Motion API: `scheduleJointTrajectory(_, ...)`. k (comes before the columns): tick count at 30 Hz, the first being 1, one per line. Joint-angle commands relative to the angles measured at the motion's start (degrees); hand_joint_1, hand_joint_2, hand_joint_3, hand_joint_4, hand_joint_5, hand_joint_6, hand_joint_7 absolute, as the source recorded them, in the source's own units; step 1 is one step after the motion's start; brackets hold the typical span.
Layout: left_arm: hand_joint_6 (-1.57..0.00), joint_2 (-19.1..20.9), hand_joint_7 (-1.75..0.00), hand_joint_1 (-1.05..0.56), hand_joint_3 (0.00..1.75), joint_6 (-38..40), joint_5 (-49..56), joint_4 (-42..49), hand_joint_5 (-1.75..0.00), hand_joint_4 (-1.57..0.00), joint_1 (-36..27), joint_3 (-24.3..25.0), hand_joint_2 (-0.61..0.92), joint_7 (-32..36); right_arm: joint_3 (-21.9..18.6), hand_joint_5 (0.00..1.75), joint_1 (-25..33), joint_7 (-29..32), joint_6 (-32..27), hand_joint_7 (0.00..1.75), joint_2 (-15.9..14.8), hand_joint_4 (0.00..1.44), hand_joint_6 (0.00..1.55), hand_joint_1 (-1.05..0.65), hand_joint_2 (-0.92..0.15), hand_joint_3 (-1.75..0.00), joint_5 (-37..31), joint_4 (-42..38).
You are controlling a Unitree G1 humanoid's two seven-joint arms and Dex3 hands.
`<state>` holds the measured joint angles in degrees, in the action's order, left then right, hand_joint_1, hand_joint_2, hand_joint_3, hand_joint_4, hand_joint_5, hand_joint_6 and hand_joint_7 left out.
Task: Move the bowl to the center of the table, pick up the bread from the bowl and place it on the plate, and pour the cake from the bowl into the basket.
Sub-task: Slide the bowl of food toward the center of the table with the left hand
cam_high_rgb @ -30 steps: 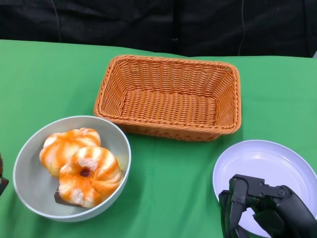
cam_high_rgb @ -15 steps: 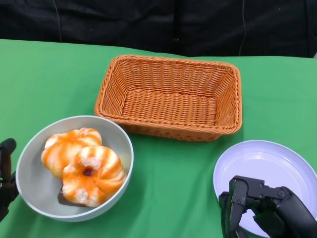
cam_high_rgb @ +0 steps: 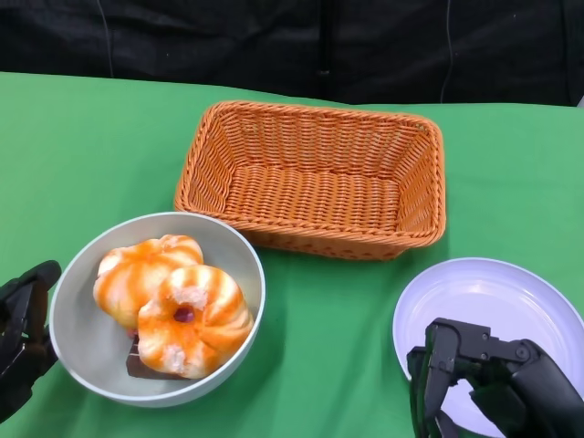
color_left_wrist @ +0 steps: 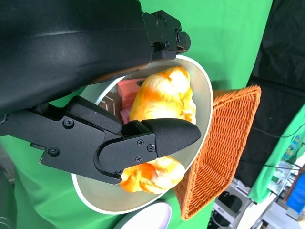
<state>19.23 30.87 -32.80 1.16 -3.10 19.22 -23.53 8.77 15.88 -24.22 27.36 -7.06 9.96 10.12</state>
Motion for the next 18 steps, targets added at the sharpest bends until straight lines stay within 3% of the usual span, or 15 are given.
scheduleJointTrajectory(1,0.00,1.0,0.00,-0.76,0.73,0.6,0.4,0.4,0.00,-0.01,0.7,-0.7,0.92,-1.6,-1.2,1.73,-0.2,1.9,2.2,1.53,0.6,0.64,0.56,-0.29,-0.31,-1.46,-1.1,0.6)
scheduleJointTrajectory(4,0.00,1.6,0.00,-0.75,0.73,0.6,1.2,0.3,-0.01,-0.01,0.7,-1.6,0.92,-2.0,-1.5,1.71,-1.0,3.0,4.8,1.48,1.3,0.53,0.45,-0.26,-0.37,-1.37,-1.7,-0.5)
scheduleJointTrajectory(8,0.00,2.7,0.00,-0.76,0.75,0.3,2.1,0.6,0.00,0.00,0.7,-2.9,0.92,-3.9,-2.0,1.67,-2.2,4.3,6.9,1.46,1.2,0.30,0.19,-0.25,-0.33,-1.44,-3.9,-1.1)
scheduleJointTrajectory(13,0.00,2.9,0.00,-0.76,0.74,0.8,2.4,-0.6,0.00,0.00,0.7,-3.8,0.92,-4.0,-2.7,1.66,-3.8,6.1,8.3,1.43,0.5,0.09,0.08,-0.22,-0.25,-1.48,-8.2,-0.2)
scheduleJointTrajectory(18,0.00,2.7,0.00,-0.75,0.71,1.7,2.3,-1.4,0.00,0.00,0.9,-4.3,0.92,-3.3,-3.4,1.61,-4.6,7.5,7.2,1.38,-1.2,0.03,0.01,-0.26,-0.25,-1.39,-12.8,2.1)
